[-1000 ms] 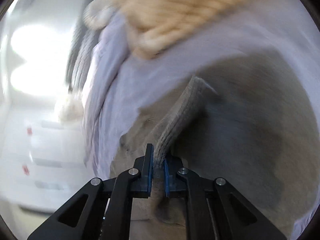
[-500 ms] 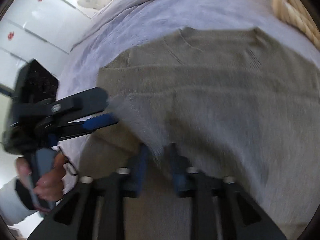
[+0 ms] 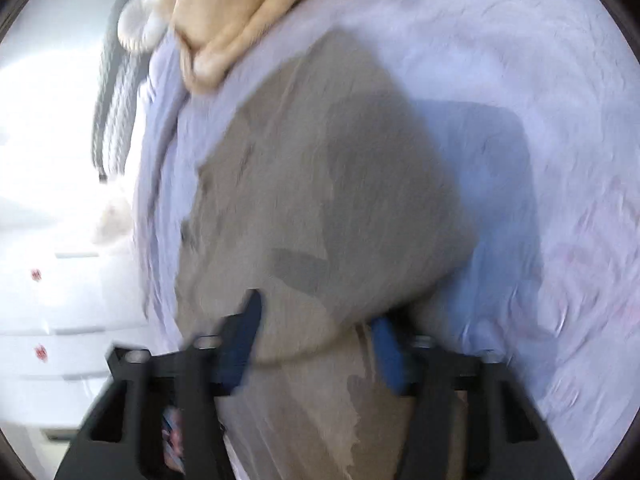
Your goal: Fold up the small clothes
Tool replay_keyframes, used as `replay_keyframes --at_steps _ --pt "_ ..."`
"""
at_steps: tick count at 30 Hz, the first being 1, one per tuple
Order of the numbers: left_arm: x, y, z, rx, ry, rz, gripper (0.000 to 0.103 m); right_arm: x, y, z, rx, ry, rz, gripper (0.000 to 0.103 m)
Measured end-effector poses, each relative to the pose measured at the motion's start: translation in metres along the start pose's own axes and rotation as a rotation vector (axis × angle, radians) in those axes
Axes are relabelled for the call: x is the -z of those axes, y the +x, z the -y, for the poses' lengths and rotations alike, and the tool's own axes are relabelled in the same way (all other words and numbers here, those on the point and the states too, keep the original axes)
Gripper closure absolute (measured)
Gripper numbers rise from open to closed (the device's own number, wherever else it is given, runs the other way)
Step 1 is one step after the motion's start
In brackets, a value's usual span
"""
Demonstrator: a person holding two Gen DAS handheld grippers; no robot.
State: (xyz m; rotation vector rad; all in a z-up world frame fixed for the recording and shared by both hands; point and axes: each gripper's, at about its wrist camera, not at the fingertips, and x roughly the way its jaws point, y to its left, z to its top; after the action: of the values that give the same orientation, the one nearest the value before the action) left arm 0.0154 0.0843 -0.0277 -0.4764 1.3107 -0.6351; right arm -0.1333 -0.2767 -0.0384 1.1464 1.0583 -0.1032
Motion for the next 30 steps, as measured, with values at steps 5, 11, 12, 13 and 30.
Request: replay_keyframes --at_steps 5,11,12,13,30 --pt "0.005 -0.012 -0.004 -0.042 0.030 0.027 0.088 -0.010 -0.017 -0.004 0.036 -0.111 0.015 0.096" --pt "0.019 -0.010 -0.036 -0.147 -0.016 0.000 0.088 -0.003 -0.009 0.021 0.083 -0.109 -0.051 0.096" --pt "0.021 -0.013 -0.035 -0.163 -0.002 -0.001 0.088 -0.003 -0.011 0.019 0.092 -0.111 -0.053 0.095" --pt "0.025 -0.015 -0.034 -0.186 0.017 -0.006 0.088 -0.002 -0.013 0.018 0.108 -0.116 -0.054 0.094" --pt "0.001 -0.026 0.018 -0.262 0.160 0.074 0.088 -0.067 -0.037 0.046 0.040 0.021 0.039 0.068"
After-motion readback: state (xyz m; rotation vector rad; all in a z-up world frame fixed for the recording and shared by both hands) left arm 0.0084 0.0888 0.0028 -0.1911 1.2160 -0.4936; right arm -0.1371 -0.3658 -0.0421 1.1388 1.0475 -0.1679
